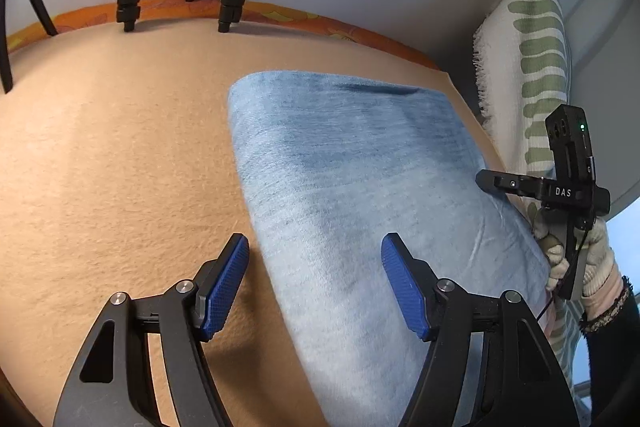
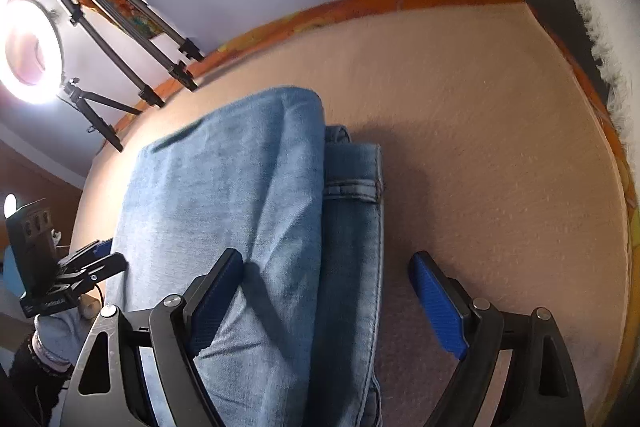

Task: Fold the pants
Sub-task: 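Close both grippers on the edge of the folded jeans stack, then lift the held edge with both grippers and fold it over the stack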

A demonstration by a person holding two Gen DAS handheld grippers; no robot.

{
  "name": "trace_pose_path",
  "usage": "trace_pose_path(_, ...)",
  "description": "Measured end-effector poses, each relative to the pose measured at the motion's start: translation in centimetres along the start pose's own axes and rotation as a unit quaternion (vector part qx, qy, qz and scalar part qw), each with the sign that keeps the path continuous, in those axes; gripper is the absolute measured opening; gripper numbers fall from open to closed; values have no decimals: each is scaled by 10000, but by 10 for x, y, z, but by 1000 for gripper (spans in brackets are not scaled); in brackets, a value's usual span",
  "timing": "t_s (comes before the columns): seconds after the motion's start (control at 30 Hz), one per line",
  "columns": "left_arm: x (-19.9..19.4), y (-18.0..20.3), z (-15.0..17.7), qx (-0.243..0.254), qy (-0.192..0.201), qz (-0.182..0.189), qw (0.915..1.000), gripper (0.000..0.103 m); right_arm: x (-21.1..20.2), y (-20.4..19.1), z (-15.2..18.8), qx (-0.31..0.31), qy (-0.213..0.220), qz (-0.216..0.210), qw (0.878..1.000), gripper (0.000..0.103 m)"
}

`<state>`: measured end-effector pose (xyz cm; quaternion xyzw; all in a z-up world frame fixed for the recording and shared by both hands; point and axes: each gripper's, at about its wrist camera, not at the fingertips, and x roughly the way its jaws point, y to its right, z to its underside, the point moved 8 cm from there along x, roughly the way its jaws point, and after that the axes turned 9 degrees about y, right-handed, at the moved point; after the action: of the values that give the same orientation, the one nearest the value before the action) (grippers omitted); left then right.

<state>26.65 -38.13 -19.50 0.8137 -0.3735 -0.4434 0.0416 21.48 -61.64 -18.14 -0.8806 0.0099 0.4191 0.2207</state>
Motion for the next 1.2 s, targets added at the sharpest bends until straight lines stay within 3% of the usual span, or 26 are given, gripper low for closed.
trace_pose_path(0.1, 4, 2, -1, 23, 42, 35, 10000, 69, -1, -2, 1, -87, 45, -13, 10000, 88)
trace_pose_path(0.13, 4, 2, -1, 19, 62, 49, 10000, 69, -2, -3, 2, -129, 58, -47, 9999, 83)
trace_pose_path(0.23, 6, 2, -4, -39, 127, 86, 9999, 68, -1, -11, 7, -61, 6, -387, 9992, 54)
trace_pose_path(0.33, 7, 2, -6, -117, 177, 125, 9997, 66, -1, -16, 9, 3, 38, -576, 9983, 37)
trace_pose_path(0.47, 8, -2, -9, -299, 226, 74, 9993, 43, -2, -19, 9, 83, 165, -548, 9983, 26)
trace_pose_path(0.53, 7, -3, -11, -336, 277, 29, 9990, 29, -3, -20, 9, 83, 213, -475, 9986, 22)
trace_pose_path(0.7, 2, 3, -13, -99, 419, -136, 9990, 18, -9, -31, 7, -185, 293, -119, 9993, 16)
trace_pose_path(1.0, -10, 16, -22, 191, 633, -125, 9977, 11, -29, -44, 3, -409, 567, 284, 9971, 13)
trace_pose_path(1.2, -21, 32, -29, 349, 781, -9, 9963, 11, -49, -53, 0, -436, 788, 273, 9956, 13)
